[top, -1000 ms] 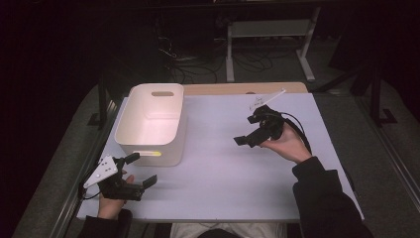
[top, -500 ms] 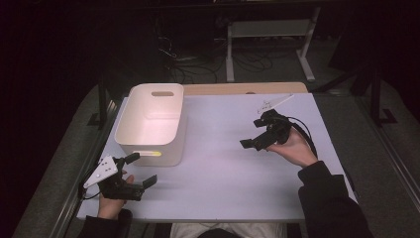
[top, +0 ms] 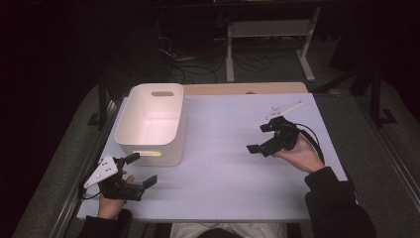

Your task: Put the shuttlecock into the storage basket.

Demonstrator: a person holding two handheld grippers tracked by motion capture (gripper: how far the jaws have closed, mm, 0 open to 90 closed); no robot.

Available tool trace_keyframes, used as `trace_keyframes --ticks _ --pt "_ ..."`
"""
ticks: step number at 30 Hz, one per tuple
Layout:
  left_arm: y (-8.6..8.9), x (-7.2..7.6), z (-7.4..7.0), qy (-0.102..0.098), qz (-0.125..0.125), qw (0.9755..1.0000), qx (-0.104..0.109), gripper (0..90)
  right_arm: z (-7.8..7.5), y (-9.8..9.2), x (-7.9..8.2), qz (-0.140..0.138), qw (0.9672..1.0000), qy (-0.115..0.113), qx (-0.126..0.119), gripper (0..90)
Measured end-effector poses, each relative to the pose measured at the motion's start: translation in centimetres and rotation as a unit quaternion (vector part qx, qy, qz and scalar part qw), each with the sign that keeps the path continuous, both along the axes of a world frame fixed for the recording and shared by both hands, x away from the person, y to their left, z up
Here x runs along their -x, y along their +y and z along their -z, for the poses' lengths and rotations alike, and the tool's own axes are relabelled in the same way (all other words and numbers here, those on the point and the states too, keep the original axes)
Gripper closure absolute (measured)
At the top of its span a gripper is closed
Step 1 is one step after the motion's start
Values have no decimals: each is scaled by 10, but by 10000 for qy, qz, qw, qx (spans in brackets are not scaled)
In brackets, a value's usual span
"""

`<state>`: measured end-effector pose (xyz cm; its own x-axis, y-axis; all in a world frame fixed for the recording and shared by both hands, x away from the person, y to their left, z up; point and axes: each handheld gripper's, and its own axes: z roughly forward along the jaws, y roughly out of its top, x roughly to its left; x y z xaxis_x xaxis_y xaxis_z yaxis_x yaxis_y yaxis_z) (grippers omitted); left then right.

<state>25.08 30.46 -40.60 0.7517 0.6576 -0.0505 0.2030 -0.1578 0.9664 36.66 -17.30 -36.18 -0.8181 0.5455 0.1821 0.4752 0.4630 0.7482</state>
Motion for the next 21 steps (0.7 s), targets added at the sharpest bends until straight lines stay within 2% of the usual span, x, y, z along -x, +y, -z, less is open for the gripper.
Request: trace_keyframes --ticks 7,21 --pt "0 0 0 -1 -5 10000 -9 0 7 -13 5 93 9998 14 -157 0" --pt "0 0 0 1 -1 10000 -6 0 18 -33 17 235 9994 1 -244 0"
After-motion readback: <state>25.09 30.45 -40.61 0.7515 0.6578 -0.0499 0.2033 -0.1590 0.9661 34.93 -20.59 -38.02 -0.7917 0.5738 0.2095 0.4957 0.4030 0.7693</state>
